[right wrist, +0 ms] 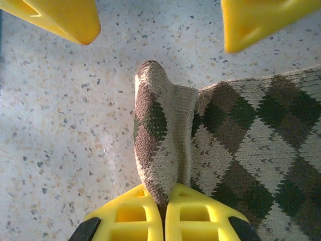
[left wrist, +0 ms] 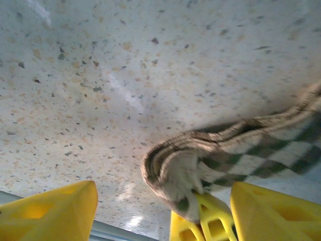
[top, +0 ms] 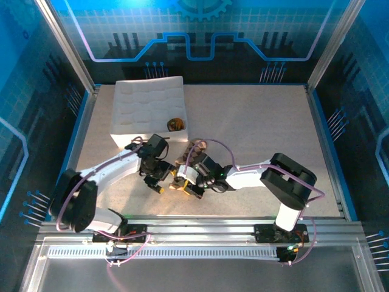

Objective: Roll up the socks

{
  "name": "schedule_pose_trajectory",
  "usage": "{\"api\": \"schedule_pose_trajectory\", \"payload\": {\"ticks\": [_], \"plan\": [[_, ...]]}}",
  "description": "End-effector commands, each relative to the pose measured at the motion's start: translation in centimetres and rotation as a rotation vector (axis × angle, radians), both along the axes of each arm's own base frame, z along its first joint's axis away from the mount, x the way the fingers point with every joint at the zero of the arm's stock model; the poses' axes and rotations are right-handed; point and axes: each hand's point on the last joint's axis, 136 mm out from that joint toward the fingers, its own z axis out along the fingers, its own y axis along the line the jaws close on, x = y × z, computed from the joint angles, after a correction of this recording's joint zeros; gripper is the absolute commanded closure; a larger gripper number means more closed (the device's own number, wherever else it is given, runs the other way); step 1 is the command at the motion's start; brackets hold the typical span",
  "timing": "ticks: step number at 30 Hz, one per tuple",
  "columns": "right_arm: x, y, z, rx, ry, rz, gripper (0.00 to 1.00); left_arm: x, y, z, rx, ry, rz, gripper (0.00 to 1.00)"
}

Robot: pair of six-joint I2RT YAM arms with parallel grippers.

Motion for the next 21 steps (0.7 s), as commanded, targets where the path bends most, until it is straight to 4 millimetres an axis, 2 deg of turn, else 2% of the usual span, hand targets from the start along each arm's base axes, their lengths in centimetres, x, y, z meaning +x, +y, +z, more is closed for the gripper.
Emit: {"api": "schedule_pose_trajectory", "payload": {"ticks": [1, 6, 10, 13, 15, 21], "plan": [[-4.3, -4.1, -5.3, -0.197, 0.333, -0.035, 1.00, -0.5, 1.4, 0.6, 0.038, -0.071, -0.025, 0.30], [-3.8, -4.7, -5.7, -0.189, 0.481, -0.108, 1.00, -0.9, 0.4, 1.2, -0.045, -0.173, -0.083, 0.48], [-3.6, -5.1, -5.9, -0.162, 0.557, -0.143, 1.00, -1.3, -0.6, 0.4, -0.085, -0.194, -0.112, 0.63], [-3.6, -5.5, -6.2, -0.150, 0.621, -0.171, 1.00, -1.4, -1.4, -0.4, -0.071, -0.190, -0.140, 0.63], [-3.4, -5.7, -6.5, -0.140, 0.660, -0.195, 1.00, -1.1, -1.9, -1.1, -0.060, -0.195, -0.148, 0.59], [-2.9, -6.1, -6.8, -0.138, 0.712, -0.243, 1.00, -0.8, -2.3, -2.8, -0.028, -0.183, -0.142, 0.56]]}}
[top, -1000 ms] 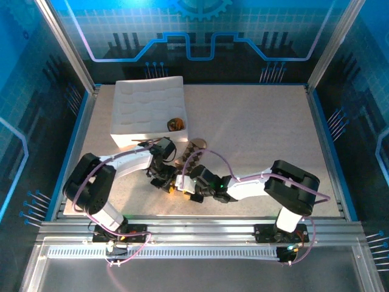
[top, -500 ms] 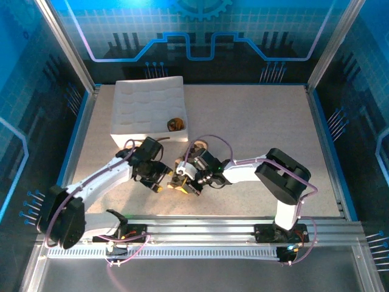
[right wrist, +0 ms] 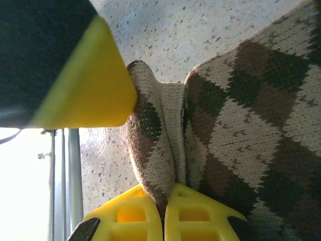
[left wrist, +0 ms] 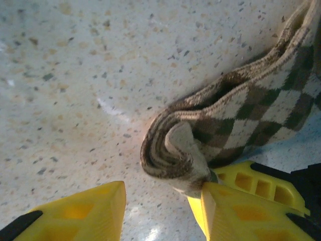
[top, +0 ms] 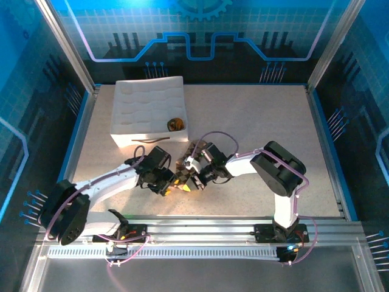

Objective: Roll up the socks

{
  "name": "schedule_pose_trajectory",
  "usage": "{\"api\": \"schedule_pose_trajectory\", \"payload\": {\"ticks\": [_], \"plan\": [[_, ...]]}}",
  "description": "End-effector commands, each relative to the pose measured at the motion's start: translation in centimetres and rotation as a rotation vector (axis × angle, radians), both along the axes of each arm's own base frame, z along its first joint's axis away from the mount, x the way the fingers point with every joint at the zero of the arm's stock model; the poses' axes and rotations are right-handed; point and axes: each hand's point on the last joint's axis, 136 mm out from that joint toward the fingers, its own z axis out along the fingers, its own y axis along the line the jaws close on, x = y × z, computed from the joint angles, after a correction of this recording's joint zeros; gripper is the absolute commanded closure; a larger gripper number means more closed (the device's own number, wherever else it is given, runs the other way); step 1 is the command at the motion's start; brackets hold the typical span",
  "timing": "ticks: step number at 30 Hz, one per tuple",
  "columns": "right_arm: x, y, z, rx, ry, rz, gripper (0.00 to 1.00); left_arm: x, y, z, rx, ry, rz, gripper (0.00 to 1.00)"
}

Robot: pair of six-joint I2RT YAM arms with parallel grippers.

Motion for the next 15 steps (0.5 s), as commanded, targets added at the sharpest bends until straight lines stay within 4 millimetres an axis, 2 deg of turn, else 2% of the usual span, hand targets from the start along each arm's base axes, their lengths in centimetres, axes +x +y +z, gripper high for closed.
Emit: {"api": "schedule_pose_trajectory", "payload": {"ticks": [1, 7, 11, 15], "plan": [[-3.2, -5.3, -6.6, -0.299, 0.217, -0.080, 1.00, 0.2, 0.1, -1.4, 0.028, 0.000, 0.012, 0.56], [-2.9, -5.2, -6.3, -0.299, 0.182, -0.070, 1.00, -1.2, 0.7, -4.2, 0.105, 0.116, -0.019, 0.58], [-2.3, -4.6, -4.9, -0.280, 0.067, -0.034, 0.81, -2.8, 1.6, -5.0, 0.170, 0.214, -0.038, 0.62], [-1.1, -3.6, -1.9, -0.214, -0.096, -0.006, 0.70, -3.6, 2.2, -5.4, 0.200, 0.259, -0.043, 0.66]]}}
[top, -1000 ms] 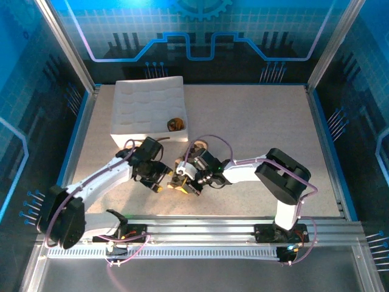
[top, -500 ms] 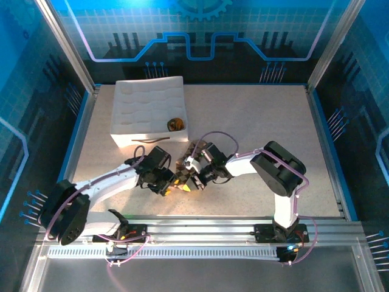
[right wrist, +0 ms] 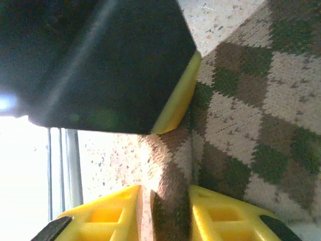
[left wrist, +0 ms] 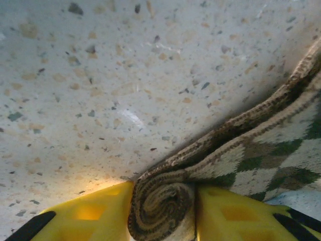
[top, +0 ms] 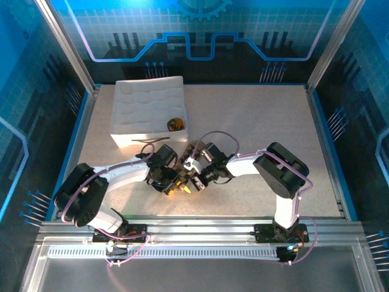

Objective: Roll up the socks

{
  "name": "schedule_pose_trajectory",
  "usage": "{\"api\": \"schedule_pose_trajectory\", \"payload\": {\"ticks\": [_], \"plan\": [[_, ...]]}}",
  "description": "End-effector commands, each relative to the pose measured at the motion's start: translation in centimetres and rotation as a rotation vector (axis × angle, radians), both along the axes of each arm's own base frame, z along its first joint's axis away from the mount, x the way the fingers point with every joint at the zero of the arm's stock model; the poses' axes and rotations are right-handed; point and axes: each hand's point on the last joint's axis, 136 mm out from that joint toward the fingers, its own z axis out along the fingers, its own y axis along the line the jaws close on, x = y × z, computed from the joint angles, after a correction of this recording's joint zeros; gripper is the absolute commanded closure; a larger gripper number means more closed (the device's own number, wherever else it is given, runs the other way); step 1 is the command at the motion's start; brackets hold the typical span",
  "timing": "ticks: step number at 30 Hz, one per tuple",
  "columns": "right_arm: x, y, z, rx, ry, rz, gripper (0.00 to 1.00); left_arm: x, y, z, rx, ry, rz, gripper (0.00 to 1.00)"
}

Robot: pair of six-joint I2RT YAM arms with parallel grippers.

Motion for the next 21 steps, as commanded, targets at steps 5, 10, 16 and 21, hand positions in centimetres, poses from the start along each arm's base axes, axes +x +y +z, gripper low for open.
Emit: {"api": "schedule_pose_trajectory", "payload": {"ticks": [5, 10, 16, 21], "plan": [[0.1, -3.1, 2.0, -0.071, -0.393, 0.031, 0.64, -4.0, 2.9, -2.5, 0.147, 0.165, -0.024, 0.67], [-1.2, -3.2, 3.6, -0.086, -0.919, 0.195, 0.51, -3.7, 2.9, -2.3, 0.142, 0.160, -0.023, 0.67], [-0.9, -1.6, 2.9, -0.203, -1.134, 0.334, 0.53, -3.2, 2.7, -2.3, 0.126, 0.154, -0.034, 0.67], [-0.9, 0.0, 2.2, -0.241, -1.195, 0.406, 0.60, -2.9, 2.6, -2.1, 0.123, 0.153, -0.045, 0.67]]}}
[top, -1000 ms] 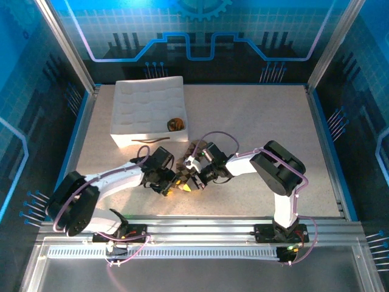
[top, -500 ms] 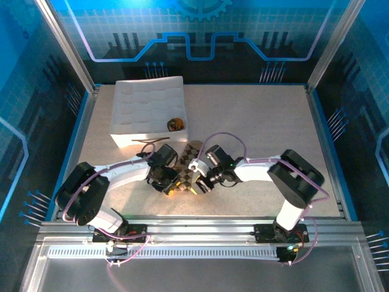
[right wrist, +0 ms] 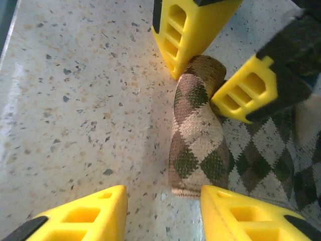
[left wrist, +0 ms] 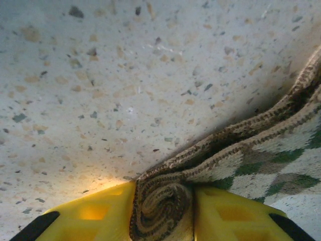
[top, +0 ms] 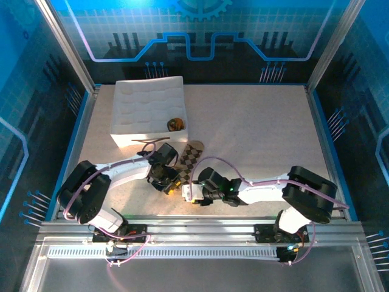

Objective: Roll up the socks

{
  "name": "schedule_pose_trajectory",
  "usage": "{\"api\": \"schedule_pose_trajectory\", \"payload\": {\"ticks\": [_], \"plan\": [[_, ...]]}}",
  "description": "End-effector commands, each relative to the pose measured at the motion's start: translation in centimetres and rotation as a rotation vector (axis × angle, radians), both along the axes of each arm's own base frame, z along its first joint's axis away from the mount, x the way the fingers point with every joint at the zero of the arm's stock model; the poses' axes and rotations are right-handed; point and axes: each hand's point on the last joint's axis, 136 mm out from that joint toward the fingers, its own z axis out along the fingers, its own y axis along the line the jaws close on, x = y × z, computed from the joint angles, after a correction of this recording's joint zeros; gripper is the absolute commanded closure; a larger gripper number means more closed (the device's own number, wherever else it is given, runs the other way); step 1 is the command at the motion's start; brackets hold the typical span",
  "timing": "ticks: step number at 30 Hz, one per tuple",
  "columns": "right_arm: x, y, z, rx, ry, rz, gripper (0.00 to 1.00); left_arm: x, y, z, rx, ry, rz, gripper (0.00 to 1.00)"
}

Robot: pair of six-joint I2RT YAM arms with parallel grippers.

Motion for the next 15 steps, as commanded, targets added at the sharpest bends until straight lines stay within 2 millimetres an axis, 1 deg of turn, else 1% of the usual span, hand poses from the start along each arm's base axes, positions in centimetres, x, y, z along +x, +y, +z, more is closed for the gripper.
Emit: {"api": "schedule_pose_trajectory", "payload": {"ticks": [1, 3, 5, 10, 11, 12, 15], "plan": [[1.4, 1.6, 0.9, -0.029, -0.148, 0.036, 0.60, -2.8, 2.4, -2.1, 0.106, 0.122, -0.027, 0.67], [1.6, 2.4, 1.1, -0.024, -0.193, 0.039, 0.63, -2.7, 2.4, -2.0, 0.103, 0.120, -0.029, 0.67], [1.9, 2.5, 0.8, -0.045, -0.213, 0.029, 0.65, -2.7, 2.5, -2.0, 0.104, 0.121, -0.029, 0.68], [2.6, 2.6, -0.6, -0.098, -0.205, -0.007, 0.71, -2.6, 2.6, -1.9, 0.100, 0.117, -0.030, 0.68], [2.7, 2.1, -1.5, -0.136, -0.190, -0.022, 0.73, -2.5, 2.6, -1.8, 0.099, 0.113, -0.029, 0.68], [2.8, 1.8, -2.0, -0.152, -0.177, -0.039, 0.77, -2.5, 2.7, -1.8, 0.099, 0.114, -0.026, 0.68], [2.8, 1.1, -2.9, -0.178, -0.110, -0.091, 0.93, -2.2, 2.8, -1.3, 0.096, 0.099, -0.020, 0.68]]}}
